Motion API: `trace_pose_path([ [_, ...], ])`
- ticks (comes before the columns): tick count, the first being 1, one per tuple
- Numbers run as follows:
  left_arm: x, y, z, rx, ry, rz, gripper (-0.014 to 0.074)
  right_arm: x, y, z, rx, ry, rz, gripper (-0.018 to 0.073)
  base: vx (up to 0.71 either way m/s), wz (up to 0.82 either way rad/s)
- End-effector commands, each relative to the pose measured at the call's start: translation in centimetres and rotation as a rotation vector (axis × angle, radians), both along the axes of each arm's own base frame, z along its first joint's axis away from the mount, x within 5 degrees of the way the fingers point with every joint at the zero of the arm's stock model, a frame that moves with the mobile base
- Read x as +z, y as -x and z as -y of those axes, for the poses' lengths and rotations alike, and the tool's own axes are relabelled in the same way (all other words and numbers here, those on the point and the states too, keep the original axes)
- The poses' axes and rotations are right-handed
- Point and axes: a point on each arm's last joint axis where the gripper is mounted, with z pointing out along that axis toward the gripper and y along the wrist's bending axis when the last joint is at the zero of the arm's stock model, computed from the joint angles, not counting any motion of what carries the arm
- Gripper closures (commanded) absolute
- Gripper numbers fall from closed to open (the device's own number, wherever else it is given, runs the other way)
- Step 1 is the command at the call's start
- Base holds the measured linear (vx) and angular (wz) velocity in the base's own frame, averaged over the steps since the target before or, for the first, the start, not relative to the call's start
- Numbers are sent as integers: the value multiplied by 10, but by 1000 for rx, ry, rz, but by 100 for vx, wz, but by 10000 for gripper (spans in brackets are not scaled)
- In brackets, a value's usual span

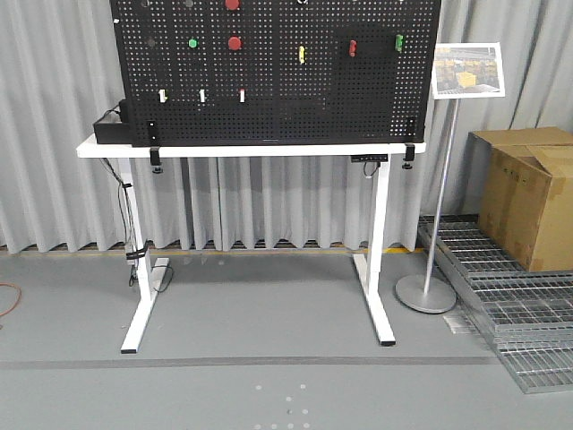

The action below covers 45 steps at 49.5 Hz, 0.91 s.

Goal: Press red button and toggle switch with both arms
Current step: 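Drive the base forward until the pegboard fills the view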

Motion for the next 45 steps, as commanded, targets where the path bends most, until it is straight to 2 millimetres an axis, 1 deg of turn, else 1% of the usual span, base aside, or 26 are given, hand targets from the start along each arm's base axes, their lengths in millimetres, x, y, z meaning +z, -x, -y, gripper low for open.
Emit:
trace_pose_path([
  [1,-2,0,-1,9,16,64,594,5,1,0,4,15,87,562,-3,3],
  [28,-2,0,-1,9,16,64,594,5,1,0,4,15,87,562,1,0],
  [45,-2,0,-1,9,16,64,594,5,1,0,4,15,87,562,11,0],
])
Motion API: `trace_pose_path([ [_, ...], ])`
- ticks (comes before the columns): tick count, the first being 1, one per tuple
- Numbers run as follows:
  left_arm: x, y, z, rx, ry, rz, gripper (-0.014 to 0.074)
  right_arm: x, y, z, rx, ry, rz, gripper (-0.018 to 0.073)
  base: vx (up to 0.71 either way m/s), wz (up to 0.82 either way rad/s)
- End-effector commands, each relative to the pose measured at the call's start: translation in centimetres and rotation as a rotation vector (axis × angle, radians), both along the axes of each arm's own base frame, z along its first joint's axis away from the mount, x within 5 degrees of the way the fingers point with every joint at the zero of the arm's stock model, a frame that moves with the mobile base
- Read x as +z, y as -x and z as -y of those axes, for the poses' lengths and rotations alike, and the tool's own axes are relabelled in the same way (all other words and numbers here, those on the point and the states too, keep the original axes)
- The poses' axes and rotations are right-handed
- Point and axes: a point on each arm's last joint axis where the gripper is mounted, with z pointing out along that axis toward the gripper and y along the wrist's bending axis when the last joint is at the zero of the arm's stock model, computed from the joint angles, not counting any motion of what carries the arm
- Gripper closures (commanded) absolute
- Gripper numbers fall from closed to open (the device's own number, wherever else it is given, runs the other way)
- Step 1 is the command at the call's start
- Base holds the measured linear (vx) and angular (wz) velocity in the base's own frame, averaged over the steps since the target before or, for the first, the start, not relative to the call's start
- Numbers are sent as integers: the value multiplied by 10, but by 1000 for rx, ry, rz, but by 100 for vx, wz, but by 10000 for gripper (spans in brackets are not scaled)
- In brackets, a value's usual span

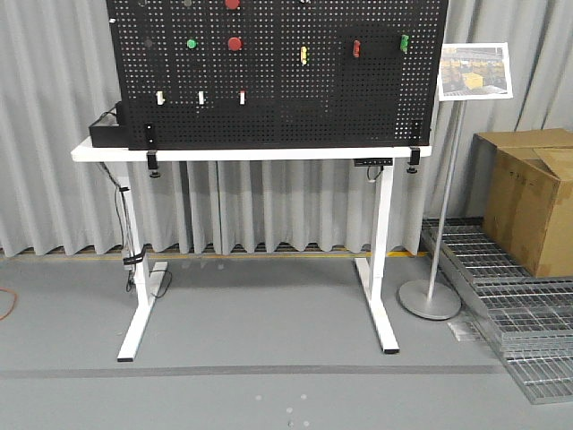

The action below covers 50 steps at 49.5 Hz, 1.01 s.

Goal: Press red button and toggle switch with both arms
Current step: 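Drive the base forward until the pegboard fills the view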

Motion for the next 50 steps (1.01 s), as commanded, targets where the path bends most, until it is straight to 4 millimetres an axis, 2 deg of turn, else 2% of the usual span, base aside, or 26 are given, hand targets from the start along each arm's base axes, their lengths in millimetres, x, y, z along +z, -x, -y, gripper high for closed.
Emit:
trace_pose_path([
  [1,-2,0,-1,8,17,64,594,5,1,0,4,15,87,562,17,-5],
  [21,-2,0,-1,8,17,64,594,5,1,0,2,15,87,562,25,11],
  [50,-2,0,-1,8,17,64,594,5,1,0,2,15,87,562,42,0],
])
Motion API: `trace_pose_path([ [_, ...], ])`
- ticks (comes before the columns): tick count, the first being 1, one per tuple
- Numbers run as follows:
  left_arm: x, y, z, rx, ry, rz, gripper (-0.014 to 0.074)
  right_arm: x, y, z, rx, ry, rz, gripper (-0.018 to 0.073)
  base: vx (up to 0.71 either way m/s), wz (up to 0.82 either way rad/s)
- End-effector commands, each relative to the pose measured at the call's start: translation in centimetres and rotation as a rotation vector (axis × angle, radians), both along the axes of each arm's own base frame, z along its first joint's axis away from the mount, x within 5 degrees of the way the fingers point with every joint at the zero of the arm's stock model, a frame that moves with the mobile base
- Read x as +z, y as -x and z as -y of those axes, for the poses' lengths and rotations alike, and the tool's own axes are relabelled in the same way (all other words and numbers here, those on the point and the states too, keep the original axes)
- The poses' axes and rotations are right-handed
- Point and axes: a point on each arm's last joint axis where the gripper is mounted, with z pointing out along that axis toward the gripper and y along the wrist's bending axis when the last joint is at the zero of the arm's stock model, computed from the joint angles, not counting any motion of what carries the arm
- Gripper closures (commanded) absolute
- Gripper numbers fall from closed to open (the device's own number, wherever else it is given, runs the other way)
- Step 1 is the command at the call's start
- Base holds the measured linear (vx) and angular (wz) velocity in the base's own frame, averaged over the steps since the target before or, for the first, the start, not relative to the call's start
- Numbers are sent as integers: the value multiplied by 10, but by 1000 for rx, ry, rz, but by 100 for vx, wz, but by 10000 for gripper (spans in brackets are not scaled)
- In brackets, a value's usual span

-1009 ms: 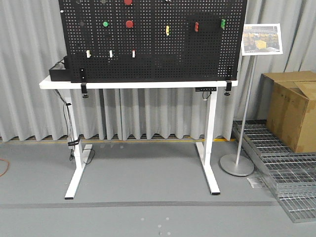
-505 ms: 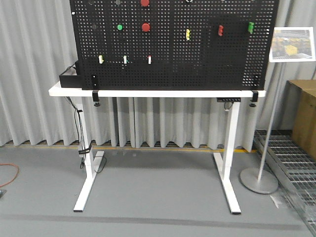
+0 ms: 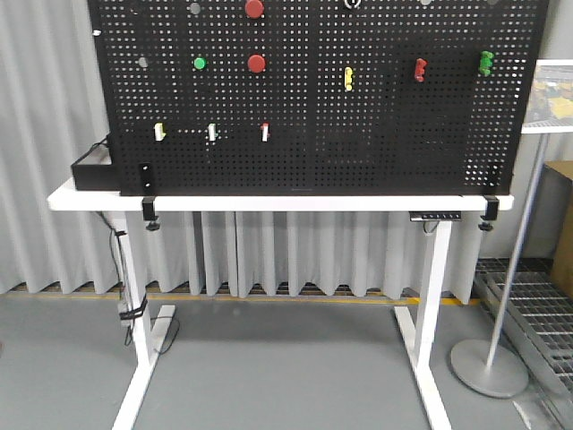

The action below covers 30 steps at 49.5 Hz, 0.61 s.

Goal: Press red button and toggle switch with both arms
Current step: 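Drive the base forward until the pegboard fills the view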

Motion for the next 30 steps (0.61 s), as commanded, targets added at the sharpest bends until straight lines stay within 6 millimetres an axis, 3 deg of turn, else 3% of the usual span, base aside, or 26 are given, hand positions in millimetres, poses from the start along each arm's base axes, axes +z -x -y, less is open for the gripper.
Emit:
trace_pose_path([
  [1,-2,0,-1,8,17,64,594,5,1,0,2,15,87,562,44,-3],
  [30,-2,0,-1,8,17,64,594,5,1,0,2,15,87,562,44,-3],
])
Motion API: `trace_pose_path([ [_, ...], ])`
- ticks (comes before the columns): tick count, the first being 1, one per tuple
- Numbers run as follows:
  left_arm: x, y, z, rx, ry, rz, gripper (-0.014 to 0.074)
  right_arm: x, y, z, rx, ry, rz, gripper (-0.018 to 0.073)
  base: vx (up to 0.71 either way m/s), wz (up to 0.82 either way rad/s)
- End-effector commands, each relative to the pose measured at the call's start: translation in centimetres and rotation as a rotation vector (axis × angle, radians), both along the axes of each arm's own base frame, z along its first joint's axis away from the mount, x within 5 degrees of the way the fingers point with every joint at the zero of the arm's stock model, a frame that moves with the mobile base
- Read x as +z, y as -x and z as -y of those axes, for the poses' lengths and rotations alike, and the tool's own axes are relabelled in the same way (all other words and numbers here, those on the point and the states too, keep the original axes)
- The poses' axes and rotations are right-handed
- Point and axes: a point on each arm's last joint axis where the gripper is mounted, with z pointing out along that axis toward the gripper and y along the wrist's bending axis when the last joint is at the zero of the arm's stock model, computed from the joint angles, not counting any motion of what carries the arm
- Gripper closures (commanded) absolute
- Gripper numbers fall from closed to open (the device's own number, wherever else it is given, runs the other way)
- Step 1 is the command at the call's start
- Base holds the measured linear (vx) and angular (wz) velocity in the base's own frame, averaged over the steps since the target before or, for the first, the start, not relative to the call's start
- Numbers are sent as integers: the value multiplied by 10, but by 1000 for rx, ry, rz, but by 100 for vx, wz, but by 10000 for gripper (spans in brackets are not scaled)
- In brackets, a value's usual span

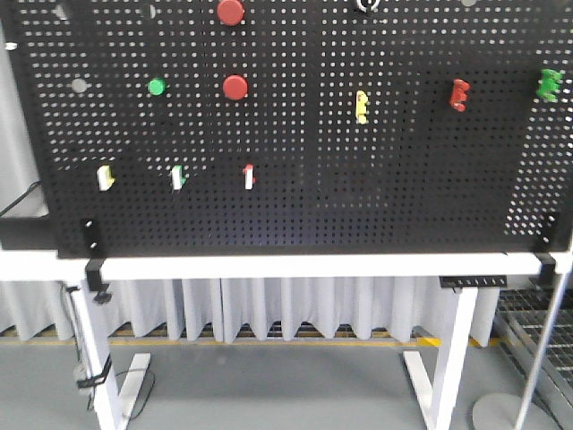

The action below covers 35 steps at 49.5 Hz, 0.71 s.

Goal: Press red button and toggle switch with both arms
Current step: 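Drive the base forward until the pegboard fills the view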

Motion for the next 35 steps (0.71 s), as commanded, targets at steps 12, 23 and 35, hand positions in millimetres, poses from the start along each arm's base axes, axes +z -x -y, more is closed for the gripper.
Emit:
trace_pose_path([
  [12,-2,0,-1,8,18,63,594,5,1,0,2,15,87,562,44,0],
  [23,-2,0,-1,8,18,63,594,5,1,0,2,15,87,562,42,7],
  [35,-2,0,-1,8,18,63,594,5,1,0,2,15,87,562,35,5],
])
